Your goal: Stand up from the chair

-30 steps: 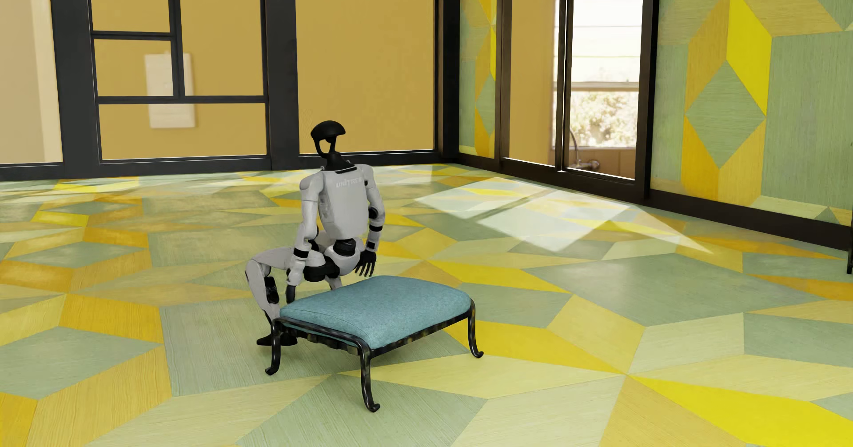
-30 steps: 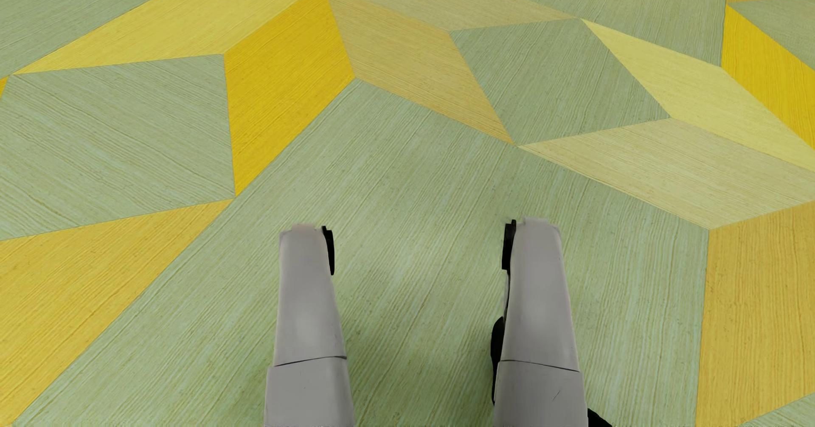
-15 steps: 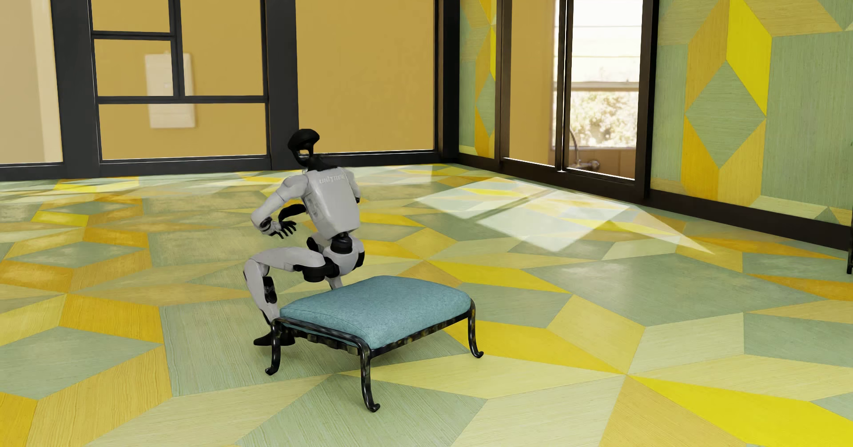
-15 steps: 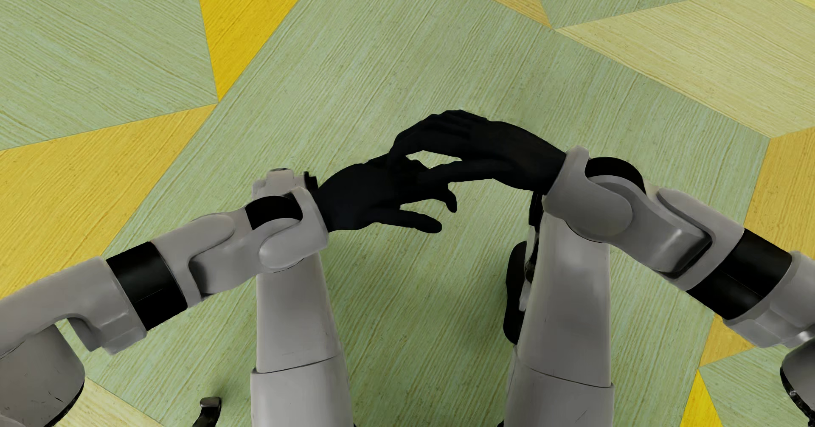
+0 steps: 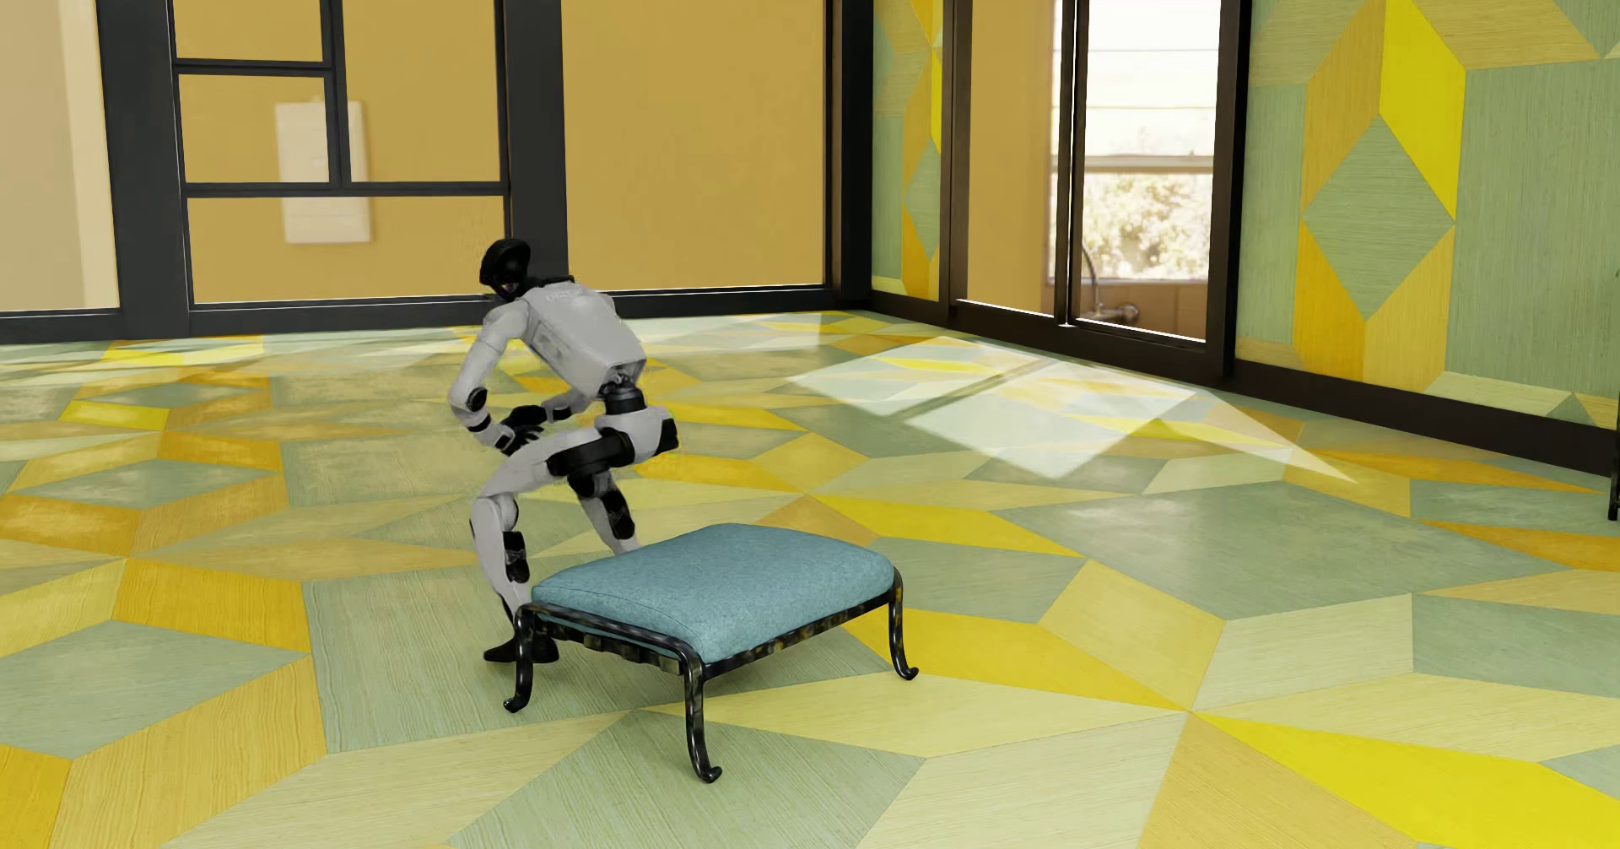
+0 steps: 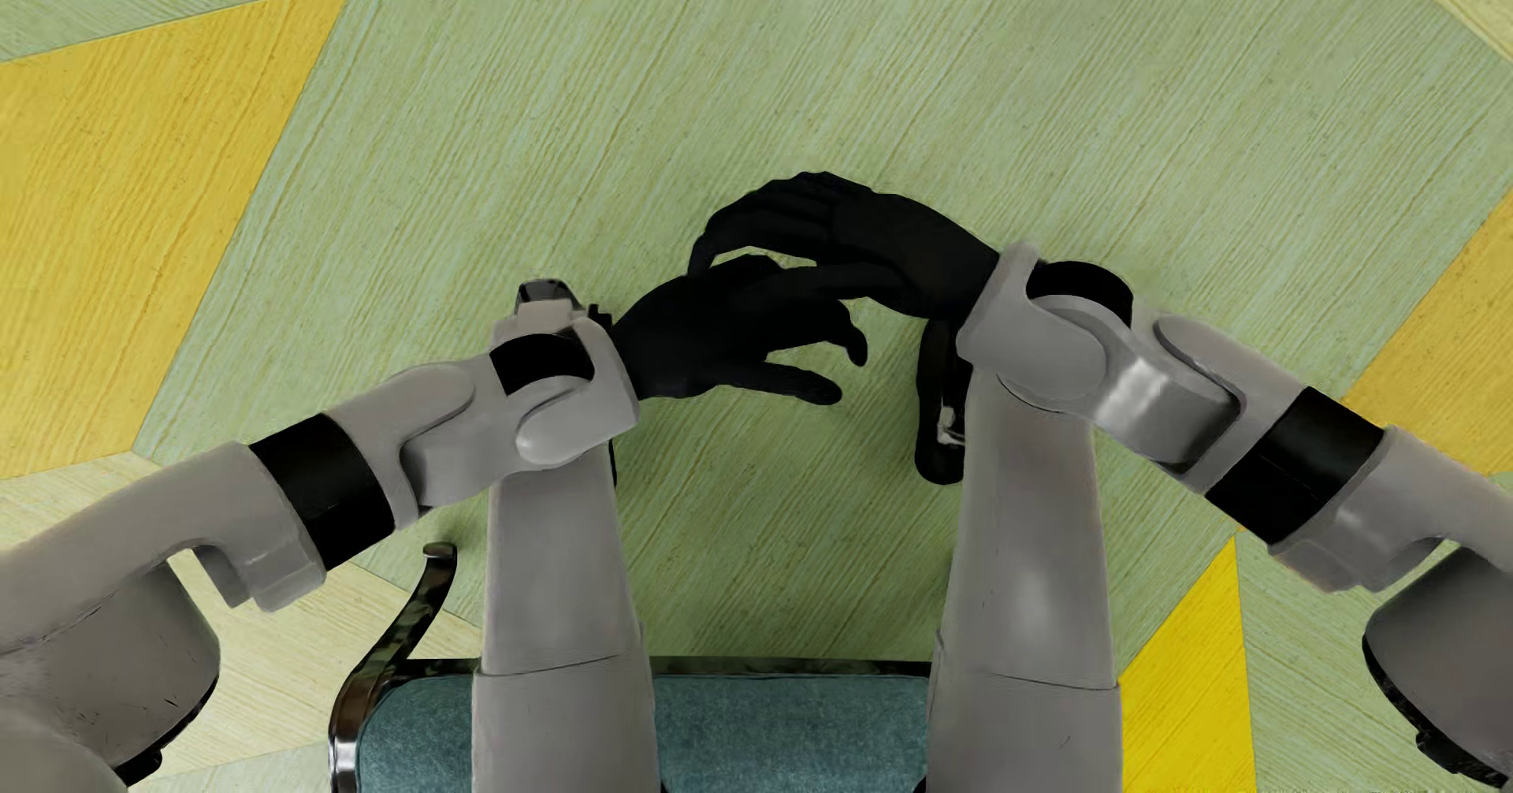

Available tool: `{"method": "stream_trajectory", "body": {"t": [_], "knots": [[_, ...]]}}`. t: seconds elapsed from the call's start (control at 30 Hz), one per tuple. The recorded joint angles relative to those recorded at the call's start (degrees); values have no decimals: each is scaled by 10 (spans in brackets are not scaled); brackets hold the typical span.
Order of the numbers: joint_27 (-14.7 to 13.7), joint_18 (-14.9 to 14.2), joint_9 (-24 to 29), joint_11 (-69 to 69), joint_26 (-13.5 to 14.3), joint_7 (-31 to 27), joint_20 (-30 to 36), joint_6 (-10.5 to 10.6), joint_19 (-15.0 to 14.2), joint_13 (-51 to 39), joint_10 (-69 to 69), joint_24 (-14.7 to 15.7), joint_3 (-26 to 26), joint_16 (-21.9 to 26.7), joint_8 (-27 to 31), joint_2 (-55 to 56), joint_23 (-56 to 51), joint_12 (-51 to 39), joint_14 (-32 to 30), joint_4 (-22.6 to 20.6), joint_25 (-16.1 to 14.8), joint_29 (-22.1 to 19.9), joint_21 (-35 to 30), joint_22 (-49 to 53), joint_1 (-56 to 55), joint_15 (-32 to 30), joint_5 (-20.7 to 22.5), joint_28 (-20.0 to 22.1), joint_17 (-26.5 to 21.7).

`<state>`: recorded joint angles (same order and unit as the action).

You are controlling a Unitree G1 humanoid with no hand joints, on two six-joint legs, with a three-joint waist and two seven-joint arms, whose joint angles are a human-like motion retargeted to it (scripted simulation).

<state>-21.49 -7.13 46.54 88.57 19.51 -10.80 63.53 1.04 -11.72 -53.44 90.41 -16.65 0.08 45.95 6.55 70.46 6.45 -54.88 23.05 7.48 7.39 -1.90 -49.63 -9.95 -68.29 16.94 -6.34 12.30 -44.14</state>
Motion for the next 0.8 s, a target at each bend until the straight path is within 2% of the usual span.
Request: {"method": "stream_trajectory", "body": {"t": [0.07, 0.13, 0.17, 0.2, 0.27, 0.3, 0.33, 0.4, 0.5, 0.57, 0.67, 0.73, 0.8], "knots": [[12, 16, -26, -111, 3, 19, -55, -3, 14, 42, -108, -30, 0, -80, -16, -87, 120, 48, -24, -4, 55, 64, 28, -113, 82, -22, 7, -86, 77], [18, 29, -61, -229, 5, 40, -99, -7, 25, 87, -220, -62, 0, -164, -34, -183, 256, 99, -52, -7, 110, 96, 49, -234, 172, -51, 14, -151, 159], [24, 33, -82, -290, 5, 51, -126, -8, 31, 109, -277, -72, 0, -200, -42, -232, 324, 124, -67, -8, 125, 110, 66, -288, 218, -68, 17, -182, 197], [41, 37, -105, -351, -9, 62, -157, -11, 39, 133, -336, -65, 0, -231, -50, -280, 387, 150, -83, -10, 130, 121, 84, -334, 266, -86, 23, -207, 228], [97, 51, -153, -477, -75, 83, -201, -18, 55, 191, -453, -31, 3, -274, -63, -383, 480, 207, -116, -18, 108, 105, 121, -407, 363, -122, 35, -196, 273], [122, 58, -181, -541, -99, 92, -221, -19, 62, 224, -511, -13, 4, -283, -68, -437, 510, 240, -132, -24, 88, 106, 146, -428, 411, -139, 40, -197, 284], [136, 65, -208, -607, -107, 106, -245, -22, 68, 259, -570, 4, 6, -282, -75, -494, 530, 276, -146, -30, 70, 113, 168, -438, 464, -156, 47, -214, 289], [139, 70, -270, -714, -101, 128, -290, -25, 73, 332, -671, 19, 5, -263, -87, -591, 548, 351, -167, -40, 48, 125, 205, -427, 555, -181, 54, -243, 283], [129, 71, -359, -837, -82, 159, -356, -27, 80, 433, -800, 25, 8, -229, -107, -710, 559, 456, -187, -49, 35, 114, 259, -406, 674, -195, 64, -248, 267], [127, 61, -385, -874, -80, 182, -408, -31, 71, 481, -818, 36, 12, -221, -120, -774, 571, 501, -169, -46, 17, 110, 305, -428, 729, -188, 64, -238, 261], [140, 63, -426, -887, -118, 189, -451, -36, 67, 518, -816, 68, 17, -233, -128, -828, 622, 537, -147, -45, 1, 87, 345, -512, 773, -170, 65, -172, 271], [146, 62, -441, -887, -135, 194, -465, -36, 64, 526, -817, 76, 19, -241, -133, -845, 646, 541, -141, -45, -1, 83, 353, -557, 792, -164, 63, -158, 278], [145, 63, -447, -885, -131, 194, -466, -37, 64, 531, -819, 64, 20, -237, -135, -856, 647, 550, -138, -46, 2, 91, 356, -561, 805, -159, 62, -171, 282]]}}
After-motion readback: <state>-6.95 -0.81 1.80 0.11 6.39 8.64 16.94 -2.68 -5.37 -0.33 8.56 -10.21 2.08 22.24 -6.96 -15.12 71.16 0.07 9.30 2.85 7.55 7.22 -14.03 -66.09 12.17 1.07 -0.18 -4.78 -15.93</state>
